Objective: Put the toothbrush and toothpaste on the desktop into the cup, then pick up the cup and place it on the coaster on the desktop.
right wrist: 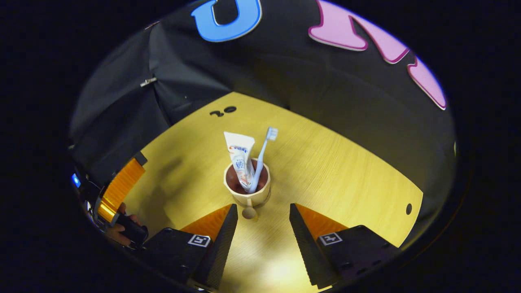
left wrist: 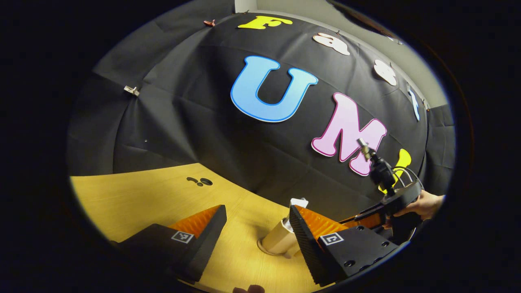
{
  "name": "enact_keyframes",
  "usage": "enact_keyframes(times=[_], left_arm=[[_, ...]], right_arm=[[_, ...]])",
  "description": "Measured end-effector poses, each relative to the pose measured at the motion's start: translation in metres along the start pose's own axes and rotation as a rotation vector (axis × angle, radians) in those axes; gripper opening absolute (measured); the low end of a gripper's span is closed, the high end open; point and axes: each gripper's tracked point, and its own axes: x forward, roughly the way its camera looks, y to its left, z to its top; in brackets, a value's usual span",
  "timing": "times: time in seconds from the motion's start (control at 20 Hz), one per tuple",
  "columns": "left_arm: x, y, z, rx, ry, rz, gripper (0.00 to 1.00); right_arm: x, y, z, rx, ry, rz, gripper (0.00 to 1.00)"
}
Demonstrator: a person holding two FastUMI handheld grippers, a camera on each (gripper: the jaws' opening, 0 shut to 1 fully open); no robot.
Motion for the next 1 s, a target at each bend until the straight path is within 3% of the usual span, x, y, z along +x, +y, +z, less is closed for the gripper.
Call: enact_keyframes(times=[0.2,0.4,0.6,1.0], left_arm=[[-0.015,-0.033,0.027,0.023,0.046,-0.040,0.96],[-0.036,-0.078,0.052,0.031,0.092,-0.120,0.96],[-0.057,-0.110,0.068,0.081,0.128,-0.173,0.96],[-0.101,-0.148,0.093,0.126,0.130,-0.222,0.96]], right_arm=[[-0.054,0.003,0.017,0.003,-0.144,-0.026,0.84],[-0.117,0.021,0.034,0.071,-0.275,-0.010,0.93],[-0.167,0.040,0.043,0.135,-0.382,-0.008,0.94],[-0.231,0.056,0.016,0.202,-0.495,-0.050,0.97]])
